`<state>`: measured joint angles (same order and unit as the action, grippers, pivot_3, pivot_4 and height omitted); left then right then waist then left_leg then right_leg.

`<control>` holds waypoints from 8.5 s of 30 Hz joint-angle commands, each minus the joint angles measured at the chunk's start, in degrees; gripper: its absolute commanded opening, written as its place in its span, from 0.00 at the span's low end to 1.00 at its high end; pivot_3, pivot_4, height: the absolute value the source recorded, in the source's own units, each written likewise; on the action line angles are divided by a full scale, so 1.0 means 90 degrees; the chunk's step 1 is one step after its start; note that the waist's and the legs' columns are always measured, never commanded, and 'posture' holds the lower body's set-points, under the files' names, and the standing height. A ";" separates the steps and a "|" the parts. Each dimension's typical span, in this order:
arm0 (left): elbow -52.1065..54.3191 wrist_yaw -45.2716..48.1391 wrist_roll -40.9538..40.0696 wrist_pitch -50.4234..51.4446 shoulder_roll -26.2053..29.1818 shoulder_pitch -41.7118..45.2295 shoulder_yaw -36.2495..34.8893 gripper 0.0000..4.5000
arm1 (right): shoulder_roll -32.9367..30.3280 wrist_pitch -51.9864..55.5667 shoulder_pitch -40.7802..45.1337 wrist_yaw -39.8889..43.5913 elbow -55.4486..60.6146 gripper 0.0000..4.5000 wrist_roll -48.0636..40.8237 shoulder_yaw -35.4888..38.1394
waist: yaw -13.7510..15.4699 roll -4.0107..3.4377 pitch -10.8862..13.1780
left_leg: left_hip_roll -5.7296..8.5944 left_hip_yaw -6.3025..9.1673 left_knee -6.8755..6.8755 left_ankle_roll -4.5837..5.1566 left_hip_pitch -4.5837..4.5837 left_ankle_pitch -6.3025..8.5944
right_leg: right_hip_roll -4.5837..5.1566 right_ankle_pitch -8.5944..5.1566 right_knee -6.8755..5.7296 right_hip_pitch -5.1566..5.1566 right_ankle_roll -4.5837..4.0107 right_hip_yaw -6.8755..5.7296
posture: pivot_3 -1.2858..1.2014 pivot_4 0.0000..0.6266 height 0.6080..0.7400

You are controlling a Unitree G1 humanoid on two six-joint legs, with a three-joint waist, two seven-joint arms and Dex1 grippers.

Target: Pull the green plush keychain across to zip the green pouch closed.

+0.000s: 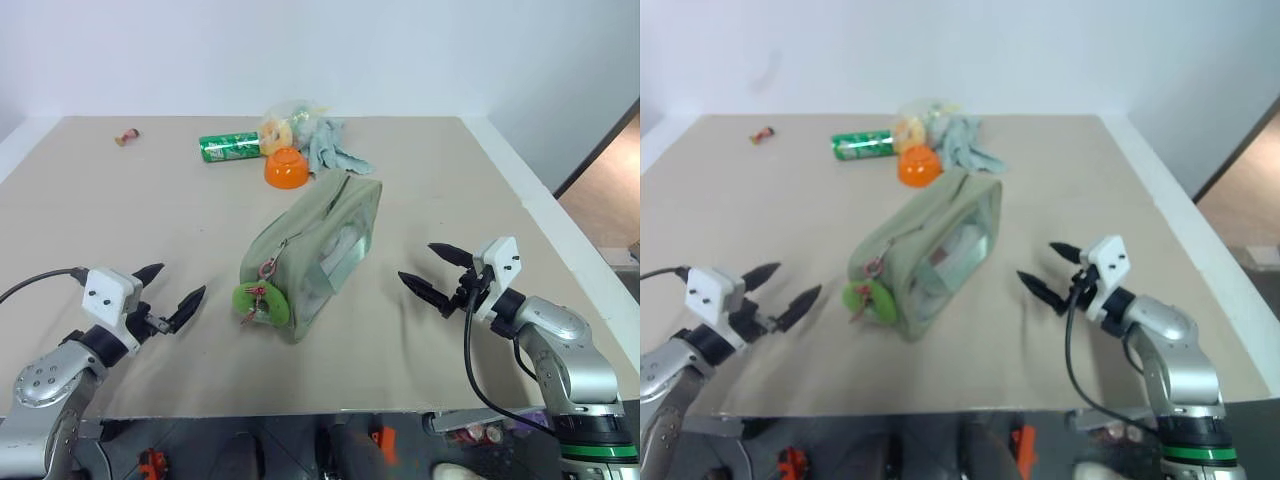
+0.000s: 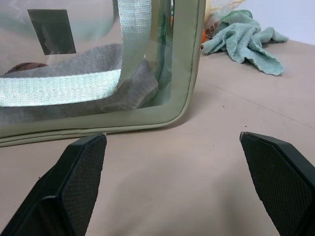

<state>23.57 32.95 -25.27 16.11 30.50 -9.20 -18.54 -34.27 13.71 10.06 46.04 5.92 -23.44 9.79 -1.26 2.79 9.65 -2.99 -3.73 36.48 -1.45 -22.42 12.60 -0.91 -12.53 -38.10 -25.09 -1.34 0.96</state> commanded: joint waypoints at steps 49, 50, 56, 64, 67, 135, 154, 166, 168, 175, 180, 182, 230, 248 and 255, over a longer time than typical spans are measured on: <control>0.1892 0.0840 -0.2399 0.1098 0.1158 -0.0426 -0.1027 1.00 | 0.0666 -0.4323 0.7088 0.4361 -0.8133 0.67 0.1791 -0.1342 | -0.0148 -0.0012 0.0012 | -0.0032 -0.0014 -0.0003 0.0004 -0.0003 0.0003 | -0.0022 0.0007 -0.0004 -0.0013 -0.0043 0.0006 | 0.52 0.24 1.00; 0.1885 0.0832 -0.2383 0.1083 0.1154 -0.0431 -0.1031 1.00 | 0.0663 -0.4300 0.7080 0.4413 -0.8131 0.59 0.1772 -0.1318 | -0.0147 -0.0013 0.0012 | -0.0033 -0.0014 -0.0003 0.0004 -0.0003 0.0003 | -0.0023 0.0007 -0.0004 -0.0013 -0.0043 0.0006 | 0.52 0.24 1.00; 0.1707 0.0807 -0.2326 0.1079 0.1194 -0.0200 -0.0918 1.00 | 0.0626 -0.4308 0.7059 0.4508 -0.8112 0.15 0.1797 -0.1182 | -0.0153 -0.0014 0.0013 | -0.0040 -0.0014 -0.0005 0.0004 0.0000 0.0003 | -0.0031 0.0007 -0.0006 -0.0014 -0.0048 0.0007 | 0.52 0.24 1.00; 0.1399 0.0824 -0.2234 0.1091 0.1190 0.0317 -0.0683 1.00 | 0.0480 -0.4376 0.6958 0.4513 -0.7965 0.00 0.1792 -0.1105 | -0.0149 -0.0015 0.0014 | -0.0042 -0.0013 -0.0003 0.0002 0.0002 0.0002 | -0.0034 0.0013 -0.0009 -0.0013 -0.0055 0.0006 | 0.52 0.24 1.00; 0.1328 0.0884 -0.2184 0.1096 0.1196 0.0405 -0.0614 1.00 | 0.0379 -0.4372 0.6899 0.4543 -0.7785 0.00 0.1733 -0.1060 | -0.0146 -0.0015 0.0014 | -0.0039 -0.0014 -0.0002 0.0002 0.0000 0.0002 | -0.0030 0.0012 -0.0009 -0.0013 -0.0054 0.0006 | 0.52 0.24 1.00; -0.0474 0.0400 -0.1328 0.1186 0.0636 0.1757 0.0047 1.00 | -0.0705 -0.0505 0.1854 0.1869 -0.0341 0.01 -0.0142 -0.0415 | -0.0050 -0.0014 0.0013 | -0.0022 -0.0011 0.0006 -0.0001 -0.0002 0.0002 | -0.0039 0.0015 -0.0009 -0.0013 -0.0035 0.0006 | 0.52 0.24 1.00; -0.1193 0.0779 -0.0728 0.0722 0.0451 0.2819 0.0657 1.00 | -0.0765 -0.0575 0.1861 0.1859 -0.0289 0.01 -0.0003 -0.0441 | -0.0038 -0.0013 0.0013 | -0.0018 -0.0013 0.0008 -0.0001 -0.0003 0.0002 | -0.0038 0.0017 -0.0008 -0.0011 -0.0031 0.0011 | 0.52 0.24 1.00; -0.1384 0.0867 -0.0582 0.0517 0.0542 0.2832 0.0582 1.00 | -0.0771 -0.0667 0.1803 0.1880 -0.0360 0.01 0.0015 -0.0425 | -0.0038 -0.0013 0.0013 | -0.0016 -0.0011 0.0009 -0.0001 -0.0004 0.0002 | -0.0036 0.0018 -0.0008 -0.0010 -0.0029 0.0010 | 0.52 0.24 1.00; -0.1407 0.0877 -0.0543 0.0475 0.0552 0.2819 0.0592 1.00 | -0.0771 -0.0692 0.1797 0.1893 -0.0382 0.01 0.0017 -0.0423 | -0.0038 -0.0013 0.0013 | -0.0016 -0.0012 0.0009 -0.0001 -0.0004 0.0002 | -0.0036 0.0018 -0.0008 -0.0010 -0.0029 0.0010 | 0.52 0.24 1.00; -0.1452 0.1064 -0.0519 0.0403 0.0683 0.2700 0.0475 1.00 | -0.0780 -0.0730 0.1754 0.1922 -0.0420 0.01 0.0025 -0.0396 | -0.0038 -0.0013 0.0013 | -0.0015 -0.0011 0.0009 -0.0001 -0.0004 0.0002 | -0.0035 0.0018 -0.0008 -0.0010 -0.0029 0.0010 | 0.52 0.24 1.00; -0.1271 0.1146 -0.0998 0.0735 0.0773 0.2510 0.0136 1.00 | -0.0798 -0.0743 0.1710 0.1943 -0.0413 0.01 0.0014 -0.0381 | -0.0041 -0.0013 0.0013 | -0.0018 -0.0013 0.0009 -0.0001 -0.0003 0.0002 | -0.0035 0.0018 -0.0008 -0.0011 -0.0029 0.0011 | 0.52 0.24 1.00; -0.1234 0.1194 -0.1169 0.0845 0.0823 0.2465 0.0030 1.00 | -0.0799 -0.0753 0.1699 0.1946 -0.0415 0.01 0.0008 -0.0374 | -0.0043 -0.0013 0.0013 | -0.0021 -0.0014 0.0009 -0.0001 -0.0003 0.0002 | -0.0037 0.0018 -0.0008 -0.0012 -0.0029 0.0011 | 0.52 0.24 1.00; -0.2281 0.1796 0.0016 -0.0319 0.0355 0.3618 0.1118 0.46 | -0.0904 -0.0733 0.1785 0.1806 -0.0426 0.00 0.0054 -0.0447 | -0.0005 -0.0012 0.0013 | -0.0005 -0.0011 0.0014 0.0000 -0.0006 0.0002 | -0.0025 0.0021 -0.0008 -0.0008 -0.0023 0.0009 | 0.52 0.24 1.00; -0.1953 0.1683 -0.0109 -0.0311 0.0452 0.3532 0.0839 0.01 | -0.0928 -0.0757 0.1786 0.1916 -0.0499 0.00 0.0076 -0.0470 | -0.0004 -0.0012 0.0013 | -0.0005 -0.0010 0.0015 0.0000 -0.0006 0.0002 | -0.0025 0.0021 -0.0008 -0.0008 -0.0023 0.0008 | 0.52 0.24 1.00; -0.1216 0.1304 -0.0571 0.0147 0.0669 0.3458 0.0219 0.01 | -0.0946 -0.0780 0.1710 0.1950 -0.0468 0.00 0.0067 -0.0417 | -0.0005 -0.0012 0.0013 | -0.0009 -0.0010 0.0014 0.0000 -0.0005 0.0002 | -0.0026 0.0021 -0.0008 -0.0008 -0.0023 0.0008 | 0.52 0.24 1.00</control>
<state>9.24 45.71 -28.81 16.78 35.16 21.81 -13.83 -41.69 7.49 25.33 63.45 0.82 -22.74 4.57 -1.31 2.68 9.76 -3.08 -3.83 36.61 -1.45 -22.47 12.61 -1.15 -12.34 -38.18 -25.16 -1.55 1.03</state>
